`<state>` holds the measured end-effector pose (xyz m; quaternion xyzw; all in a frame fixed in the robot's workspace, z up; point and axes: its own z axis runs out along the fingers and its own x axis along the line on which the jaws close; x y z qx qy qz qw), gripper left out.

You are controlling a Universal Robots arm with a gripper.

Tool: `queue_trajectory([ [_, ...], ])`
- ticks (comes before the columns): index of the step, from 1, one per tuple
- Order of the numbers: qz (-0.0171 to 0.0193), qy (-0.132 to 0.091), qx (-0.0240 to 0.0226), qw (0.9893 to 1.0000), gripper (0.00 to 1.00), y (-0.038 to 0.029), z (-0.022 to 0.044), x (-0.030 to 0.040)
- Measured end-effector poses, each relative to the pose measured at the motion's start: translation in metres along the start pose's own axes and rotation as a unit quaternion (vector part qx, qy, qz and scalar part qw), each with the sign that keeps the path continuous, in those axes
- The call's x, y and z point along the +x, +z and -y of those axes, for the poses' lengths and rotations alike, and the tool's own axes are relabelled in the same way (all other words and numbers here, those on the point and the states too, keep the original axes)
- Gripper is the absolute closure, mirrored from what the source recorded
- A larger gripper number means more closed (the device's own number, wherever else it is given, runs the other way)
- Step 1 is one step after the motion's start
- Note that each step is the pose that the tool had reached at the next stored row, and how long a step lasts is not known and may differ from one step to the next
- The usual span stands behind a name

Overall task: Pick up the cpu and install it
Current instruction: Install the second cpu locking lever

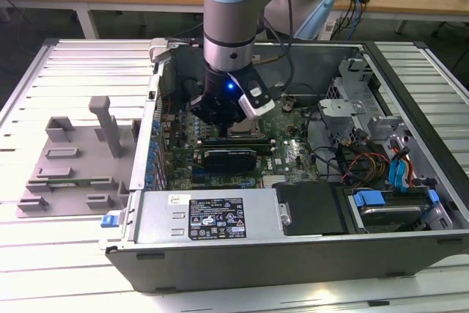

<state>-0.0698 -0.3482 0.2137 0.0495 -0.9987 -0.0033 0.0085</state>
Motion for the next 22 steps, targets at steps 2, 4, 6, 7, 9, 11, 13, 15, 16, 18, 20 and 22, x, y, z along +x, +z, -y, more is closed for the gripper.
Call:
queue_trajectory([
  [2,0.0004,0.0,-0.005,1.0,0.89,-0.0001,0.0025,0.0002],
  [4,0.0008,0.0,-0.0083,1.0,0.89,0.0,0.0056,0.0005],
  [6,0.0008,0.0,-0.0087,1.0,0.89,-0.0001,0.0074,0.0007],
  [7,0.0008,0.0,-0.0088,1.0,0.89,-0.0001,0.008,0.0007],
  [9,0.0008,0.0,-0.0089,1.0,0.89,-0.0001,0.0094,0.0009],
  [11,0.0008,0.0,-0.0089,1.0,0.89,-0.0001,0.0103,0.0009],
  [13,0.0008,0.0,-0.0089,1.0,0.89,-0.0001,0.011,0.001],
  [15,0.0008,0.0,-0.0088,1.0,0.89,-0.0001,0.0119,0.0011],
  [16,0.0008,0.0,-0.0089,1.0,0.89,-0.0001,0.0124,0.0011],
  [18,0.0008,0.0,-0.0088,1.0,0.89,-0.0002,0.0138,0.0012],
  [20,0.0008,0.0,-0.0089,1.0,0.89,-0.0001,0.0148,0.0011],
  [22,0.001,0.0,-0.0121,0.9999,0.89,-0.0002,0.0151,0.0012],
])
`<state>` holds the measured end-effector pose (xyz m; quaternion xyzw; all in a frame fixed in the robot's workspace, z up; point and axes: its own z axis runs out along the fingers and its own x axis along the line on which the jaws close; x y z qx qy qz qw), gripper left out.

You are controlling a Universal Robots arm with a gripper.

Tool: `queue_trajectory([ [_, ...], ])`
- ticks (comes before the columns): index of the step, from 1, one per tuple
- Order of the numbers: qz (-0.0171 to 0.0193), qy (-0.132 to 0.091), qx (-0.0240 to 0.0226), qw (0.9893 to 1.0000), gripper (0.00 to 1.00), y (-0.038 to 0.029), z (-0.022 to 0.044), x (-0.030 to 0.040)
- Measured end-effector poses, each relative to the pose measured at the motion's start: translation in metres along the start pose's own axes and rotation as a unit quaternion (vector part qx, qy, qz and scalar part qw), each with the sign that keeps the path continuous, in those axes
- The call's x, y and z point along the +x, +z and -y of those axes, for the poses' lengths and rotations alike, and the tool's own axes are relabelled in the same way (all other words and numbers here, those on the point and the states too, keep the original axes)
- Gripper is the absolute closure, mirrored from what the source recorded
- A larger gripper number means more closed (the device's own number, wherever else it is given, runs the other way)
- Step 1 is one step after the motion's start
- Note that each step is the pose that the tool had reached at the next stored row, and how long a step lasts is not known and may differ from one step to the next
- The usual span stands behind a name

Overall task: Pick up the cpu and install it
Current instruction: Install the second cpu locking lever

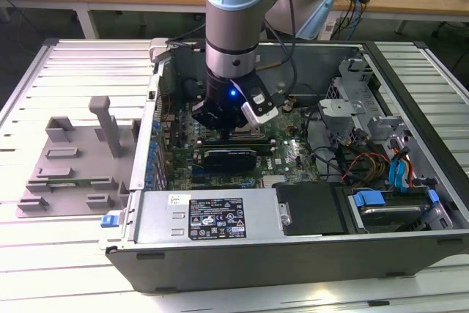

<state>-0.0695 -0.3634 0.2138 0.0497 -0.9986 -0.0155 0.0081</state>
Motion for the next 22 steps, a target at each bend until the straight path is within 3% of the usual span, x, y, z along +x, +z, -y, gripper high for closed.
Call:
queue_trajectory([
  [2,0.0023,0.0,-0.0212,0.9998,0.89,0.0006,-0.0001,0.0],
  [4,0.0032,-0.001,-0.0312,0.9995,0.89,0.0009,0.0001,0.0002],
  [9,0.0041,-0.001,-0.0401,0.9992,0.89,0.0008,0.0045,0.0009],
  [19,0.0047,-0.001,-0.0464,0.9989,0.89,0.0005,0.0115,0.0016],
  [21,0.0062,-0.001,-0.0569,0.9984,0.89,0.0012,0.0115,0.0036],
  [22,0.0068,-0.001,-0.06,0.9982,0.89,0.0017,0.0114,0.0049],
])
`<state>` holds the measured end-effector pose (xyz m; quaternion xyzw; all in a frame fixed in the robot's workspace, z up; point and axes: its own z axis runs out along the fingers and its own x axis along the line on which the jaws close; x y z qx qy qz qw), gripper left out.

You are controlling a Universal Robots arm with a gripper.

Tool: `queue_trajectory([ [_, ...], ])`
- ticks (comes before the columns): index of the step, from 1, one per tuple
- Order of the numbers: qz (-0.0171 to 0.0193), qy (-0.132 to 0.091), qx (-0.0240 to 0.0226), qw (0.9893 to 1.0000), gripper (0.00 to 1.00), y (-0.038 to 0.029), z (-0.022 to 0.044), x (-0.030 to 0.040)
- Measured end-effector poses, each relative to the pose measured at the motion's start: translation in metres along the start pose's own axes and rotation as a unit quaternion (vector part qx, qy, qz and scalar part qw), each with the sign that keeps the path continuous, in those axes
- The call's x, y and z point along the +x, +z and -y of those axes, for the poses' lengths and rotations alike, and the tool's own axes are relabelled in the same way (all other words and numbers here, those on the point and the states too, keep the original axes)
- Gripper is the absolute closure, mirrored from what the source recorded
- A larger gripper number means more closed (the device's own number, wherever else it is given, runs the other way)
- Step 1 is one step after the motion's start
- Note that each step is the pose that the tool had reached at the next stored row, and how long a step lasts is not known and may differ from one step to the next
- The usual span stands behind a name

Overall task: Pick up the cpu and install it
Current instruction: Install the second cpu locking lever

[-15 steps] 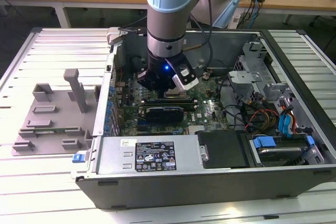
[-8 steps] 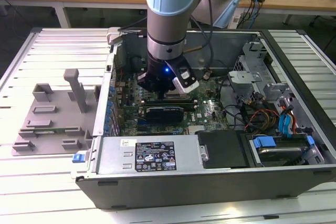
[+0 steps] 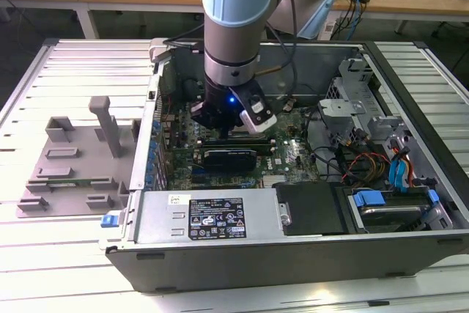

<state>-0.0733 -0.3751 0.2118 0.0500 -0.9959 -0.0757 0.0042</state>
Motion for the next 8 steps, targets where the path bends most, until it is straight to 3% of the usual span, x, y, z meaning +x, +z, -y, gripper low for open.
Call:
queue_trajectory([
  [3,0.0011,0.0,-0.0073,1.0,0.89,0.0046,0.0002,0.0054],
  [8,0.0029,0.0,-0.0212,0.9998,0.89,0.008,0.0005,0.008],
])
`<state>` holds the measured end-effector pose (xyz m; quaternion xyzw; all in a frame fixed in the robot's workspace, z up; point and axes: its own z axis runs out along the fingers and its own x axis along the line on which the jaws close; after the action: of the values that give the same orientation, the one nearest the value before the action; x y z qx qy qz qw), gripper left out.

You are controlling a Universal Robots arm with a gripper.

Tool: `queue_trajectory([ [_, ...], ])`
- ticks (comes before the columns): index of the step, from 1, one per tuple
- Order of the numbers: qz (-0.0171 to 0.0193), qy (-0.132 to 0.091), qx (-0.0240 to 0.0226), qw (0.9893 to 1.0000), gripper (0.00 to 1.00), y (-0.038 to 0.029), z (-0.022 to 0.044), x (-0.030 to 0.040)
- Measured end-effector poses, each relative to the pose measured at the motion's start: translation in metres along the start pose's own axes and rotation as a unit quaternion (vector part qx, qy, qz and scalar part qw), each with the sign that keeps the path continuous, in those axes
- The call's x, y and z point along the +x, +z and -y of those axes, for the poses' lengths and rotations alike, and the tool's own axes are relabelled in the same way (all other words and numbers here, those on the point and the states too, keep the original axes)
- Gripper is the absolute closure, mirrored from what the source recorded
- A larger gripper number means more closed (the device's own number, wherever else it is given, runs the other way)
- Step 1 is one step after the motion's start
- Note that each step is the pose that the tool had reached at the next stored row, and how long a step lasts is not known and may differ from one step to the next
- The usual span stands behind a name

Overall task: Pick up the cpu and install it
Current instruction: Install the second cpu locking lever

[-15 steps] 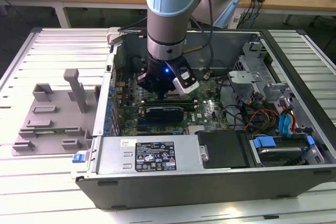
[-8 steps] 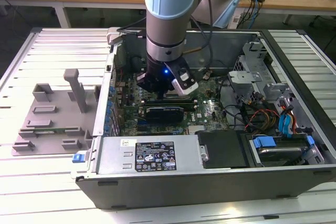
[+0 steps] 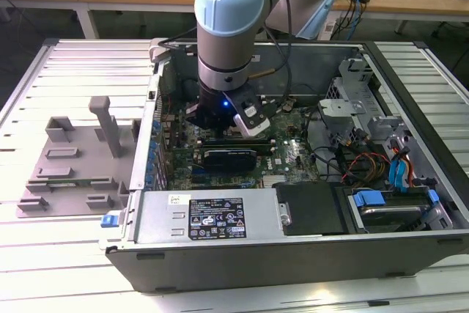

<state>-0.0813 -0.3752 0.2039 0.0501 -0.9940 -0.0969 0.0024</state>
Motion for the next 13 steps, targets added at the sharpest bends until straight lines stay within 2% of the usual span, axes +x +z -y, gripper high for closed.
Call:
queue_trajectory([
  [1,0.0006,0.0,-0.0061,1.0,0.89,0.0016,0.0003,0.0002],
  [2,0.0008,0.0,-0.0073,1.0,0.89,0.0021,0.0004,0.0001],
  [13,0.0006,0.0,-0.0073,1.0,0.89,0.002,0.0032,-0.0027],
])
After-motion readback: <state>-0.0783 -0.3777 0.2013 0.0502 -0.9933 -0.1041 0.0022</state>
